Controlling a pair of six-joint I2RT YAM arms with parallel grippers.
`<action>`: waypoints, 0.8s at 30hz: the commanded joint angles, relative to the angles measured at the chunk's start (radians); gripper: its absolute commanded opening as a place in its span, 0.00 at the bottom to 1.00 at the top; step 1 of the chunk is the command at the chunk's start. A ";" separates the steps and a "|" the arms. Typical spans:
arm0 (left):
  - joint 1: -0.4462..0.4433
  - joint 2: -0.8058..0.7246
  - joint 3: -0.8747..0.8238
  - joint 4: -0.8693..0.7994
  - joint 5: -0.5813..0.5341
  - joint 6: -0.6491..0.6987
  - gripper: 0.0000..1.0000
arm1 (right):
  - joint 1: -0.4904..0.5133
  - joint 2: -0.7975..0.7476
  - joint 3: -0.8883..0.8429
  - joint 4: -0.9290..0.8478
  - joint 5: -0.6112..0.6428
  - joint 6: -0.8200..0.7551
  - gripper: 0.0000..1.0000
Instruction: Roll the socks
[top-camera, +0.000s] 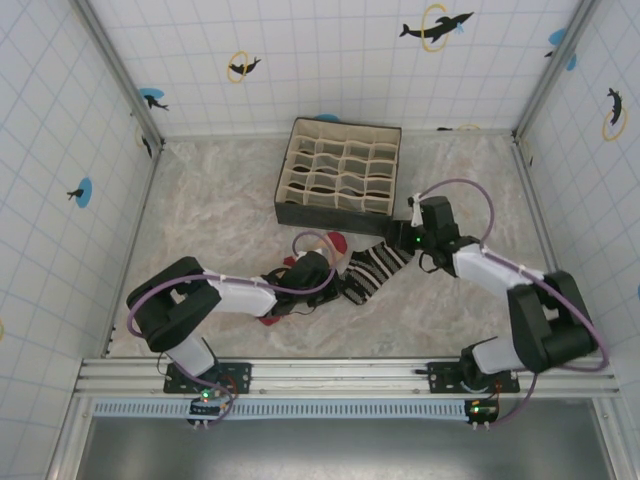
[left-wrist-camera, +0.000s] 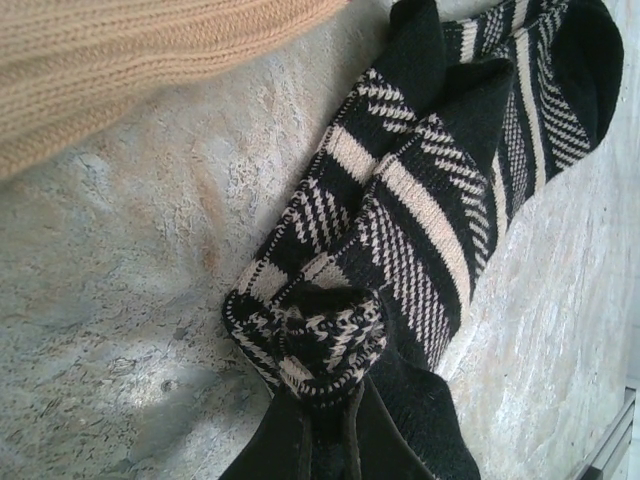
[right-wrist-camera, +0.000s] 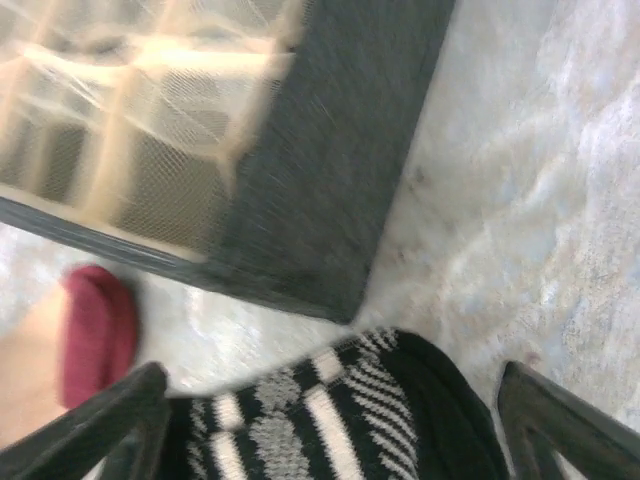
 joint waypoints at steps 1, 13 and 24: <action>-0.006 0.007 0.024 -0.100 -0.035 -0.033 0.00 | 0.067 -0.138 -0.085 -0.008 0.069 -0.071 0.94; -0.006 0.026 0.142 -0.266 -0.020 -0.035 0.00 | 0.679 -0.578 -0.430 0.009 0.641 -0.058 0.86; -0.005 0.058 0.207 -0.359 0.020 -0.033 0.00 | 1.089 -0.369 -0.466 0.069 1.038 -0.167 0.84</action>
